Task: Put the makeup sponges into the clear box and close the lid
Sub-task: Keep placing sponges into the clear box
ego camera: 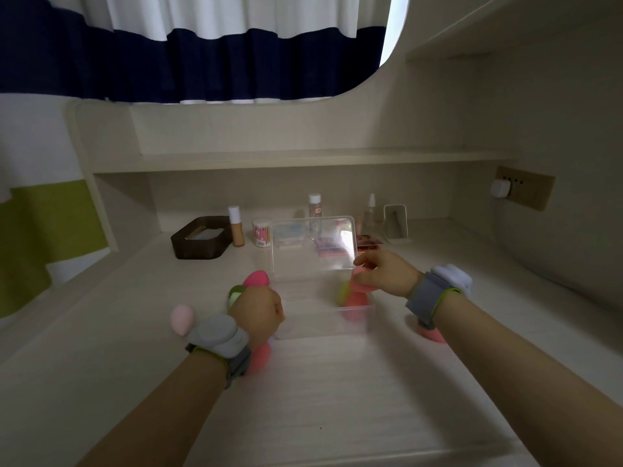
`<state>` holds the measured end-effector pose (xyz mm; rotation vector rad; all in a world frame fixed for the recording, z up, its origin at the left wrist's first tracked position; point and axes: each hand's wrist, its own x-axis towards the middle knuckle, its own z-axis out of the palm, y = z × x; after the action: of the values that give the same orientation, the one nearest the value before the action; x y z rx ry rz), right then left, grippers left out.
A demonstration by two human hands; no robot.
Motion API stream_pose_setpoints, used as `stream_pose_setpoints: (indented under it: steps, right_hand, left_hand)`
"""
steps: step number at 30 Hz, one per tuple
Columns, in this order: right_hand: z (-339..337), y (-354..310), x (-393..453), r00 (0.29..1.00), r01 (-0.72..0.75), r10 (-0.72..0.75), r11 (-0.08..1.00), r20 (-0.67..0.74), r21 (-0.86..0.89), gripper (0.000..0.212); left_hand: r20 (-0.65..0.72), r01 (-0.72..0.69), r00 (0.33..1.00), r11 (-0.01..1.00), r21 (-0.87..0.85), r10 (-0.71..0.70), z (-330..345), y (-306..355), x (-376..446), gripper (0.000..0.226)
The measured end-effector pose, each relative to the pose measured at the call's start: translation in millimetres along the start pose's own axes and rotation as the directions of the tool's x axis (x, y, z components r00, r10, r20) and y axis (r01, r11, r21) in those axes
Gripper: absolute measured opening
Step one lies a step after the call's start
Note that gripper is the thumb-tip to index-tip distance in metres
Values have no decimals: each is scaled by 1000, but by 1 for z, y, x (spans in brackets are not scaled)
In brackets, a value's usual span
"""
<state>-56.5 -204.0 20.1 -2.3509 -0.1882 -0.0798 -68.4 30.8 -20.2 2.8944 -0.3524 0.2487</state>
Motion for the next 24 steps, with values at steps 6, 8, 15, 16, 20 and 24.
stream_pose_setpoints:
  steps: [6, 8, 15, 16, 20, 24]
  right_hand:
    - [12, -6, 7, 997, -37, 38, 999, 69, -13, 27]
    - [13, -9, 7, 994, -61, 66, 996, 90, -63, 31]
    - [18, -17, 9, 987, -104, 128, 971, 102, -215, 48]
    - [18, -18, 9, 989, -91, 114, 971, 95, -219, 48]
    - [20, -20, 8, 986, -77, 102, 981, 134, -180, 35]
    - [22, -20, 10, 981, -90, 116, 982, 157, -166, 15]
  left_hand:
    - [31, 5, 999, 1000, -6, -5, 0, -1, 1, 26]
    - [37, 10, 999, 1000, 9, -11, 0, 0, 2, 26]
    - [19, 5, 1000, 1000, 29, -5, -1, 2, 0, 25]
    - [11, 2, 1000, 1000, 29, -2, -1, 2, 0, 25]
    - [5, -4, 1000, 998, 57, 3, -1, 2, 0, 25]
    - [37, 2, 999, 998, 65, -4, -2, 3, 1, 26]
